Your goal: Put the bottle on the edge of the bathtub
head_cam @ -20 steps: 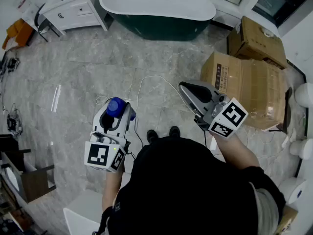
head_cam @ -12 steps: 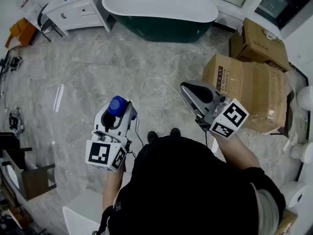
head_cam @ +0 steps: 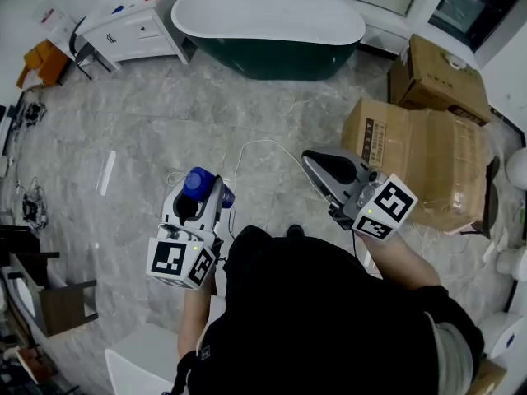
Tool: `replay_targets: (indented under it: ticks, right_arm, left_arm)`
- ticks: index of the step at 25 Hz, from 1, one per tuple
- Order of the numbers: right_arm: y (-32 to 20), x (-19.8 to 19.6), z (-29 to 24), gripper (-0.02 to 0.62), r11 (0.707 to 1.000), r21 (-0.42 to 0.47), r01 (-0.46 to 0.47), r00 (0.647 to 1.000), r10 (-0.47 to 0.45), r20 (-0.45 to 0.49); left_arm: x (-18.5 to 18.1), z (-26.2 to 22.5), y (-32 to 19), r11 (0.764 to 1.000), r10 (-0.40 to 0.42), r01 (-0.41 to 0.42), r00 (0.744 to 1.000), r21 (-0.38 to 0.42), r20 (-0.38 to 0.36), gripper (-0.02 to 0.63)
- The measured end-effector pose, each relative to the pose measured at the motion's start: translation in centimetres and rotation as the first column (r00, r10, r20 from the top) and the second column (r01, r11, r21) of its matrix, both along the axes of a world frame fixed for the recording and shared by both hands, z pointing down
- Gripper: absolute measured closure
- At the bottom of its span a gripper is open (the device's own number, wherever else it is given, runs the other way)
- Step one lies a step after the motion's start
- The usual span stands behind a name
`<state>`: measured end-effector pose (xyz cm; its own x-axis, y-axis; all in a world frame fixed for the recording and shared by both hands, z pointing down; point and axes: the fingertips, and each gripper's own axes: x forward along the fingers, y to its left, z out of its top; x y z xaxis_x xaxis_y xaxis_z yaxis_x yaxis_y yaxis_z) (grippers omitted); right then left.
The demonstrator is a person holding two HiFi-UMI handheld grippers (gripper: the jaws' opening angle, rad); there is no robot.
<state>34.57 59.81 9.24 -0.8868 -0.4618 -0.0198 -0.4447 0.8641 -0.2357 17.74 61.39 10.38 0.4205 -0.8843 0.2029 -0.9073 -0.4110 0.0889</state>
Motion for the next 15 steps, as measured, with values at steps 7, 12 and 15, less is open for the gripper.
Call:
replay_targets:
  ticks: [7, 12, 15]
  right_arm:
    - [-2.1, 0.4, 1.1, 0.568, 0.999, -0.047, 0.019, 1.0, -0.018, 0.004]
    - [-5.1, -1.3, 1.7, 0.568, 0.997, -0.068, 0.03, 1.0, -0.03, 0.003]
    - [-7.6, -2.4, 2.1, 0.568, 0.997, -0.076, 0.034, 0.999, -0.035, -0.012]
  left_arm:
    - [1.1, 0.8, -2.1, 1.0, -0.002, 0.002, 1.0, -0.017, -0.017, 0.448]
    - [0.0, 1.5, -5.4, 1.0, -0.001, 0.001, 1.0, -0.014, -0.03, 0.448]
    - [-1.3, 1.9, -7.9, 1.0, -0.002, 0.002, 0.999, -0.013, -0.036, 0.448]
